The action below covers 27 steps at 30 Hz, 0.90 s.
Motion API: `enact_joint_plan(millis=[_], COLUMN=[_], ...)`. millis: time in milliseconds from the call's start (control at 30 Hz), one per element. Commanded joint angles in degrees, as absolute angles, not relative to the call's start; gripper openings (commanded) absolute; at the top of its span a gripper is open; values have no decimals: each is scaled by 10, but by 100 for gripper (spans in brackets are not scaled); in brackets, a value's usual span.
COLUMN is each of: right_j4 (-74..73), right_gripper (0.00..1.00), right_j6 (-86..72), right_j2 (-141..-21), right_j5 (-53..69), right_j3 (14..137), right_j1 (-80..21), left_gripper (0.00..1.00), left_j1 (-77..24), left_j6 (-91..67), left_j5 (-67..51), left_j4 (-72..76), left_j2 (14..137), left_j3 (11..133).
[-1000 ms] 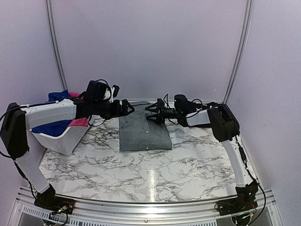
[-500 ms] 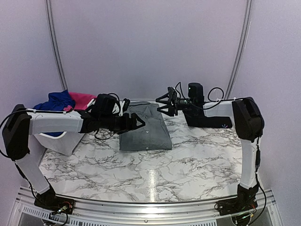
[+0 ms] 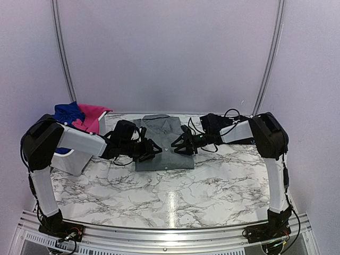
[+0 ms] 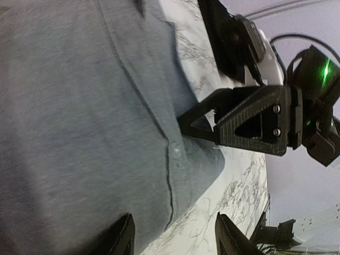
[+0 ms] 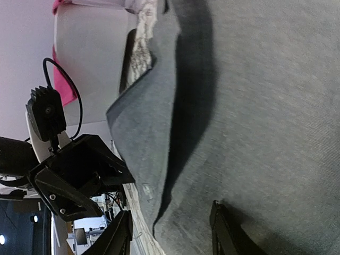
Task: Fold and stack the mixed laundry pile
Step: Smooth out the 2/3-rectangle-folded shirt at the center of the board.
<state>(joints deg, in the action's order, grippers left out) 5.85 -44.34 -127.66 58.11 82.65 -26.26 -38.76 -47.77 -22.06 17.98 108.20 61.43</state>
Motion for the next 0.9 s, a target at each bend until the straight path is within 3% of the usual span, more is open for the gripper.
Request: enact_joint_plan(millis=[0, 300, 600, 867], right_j4=[-4, -52, -129, -163], right_gripper=[45, 39, 41, 44], right_j6=[-363, -299, -213, -216], right_j2=[-1300, -1277, -1142, -1029], right_j5=[558, 516, 491, 492], right_j3=[822, 715, 632, 640], right_j1=[-260, -263, -283, -282], left_gripper=[52, 47, 43, 66], left_j1=[-380, -391, -480, -440], left_j6=[-537, -549, -558, -486], left_j5=[-227, -237, -223, -159], left_j4=[257, 270, 255, 76], left_j2=[1105, 1122, 983, 834], left_j3=[555, 474, 368, 417])
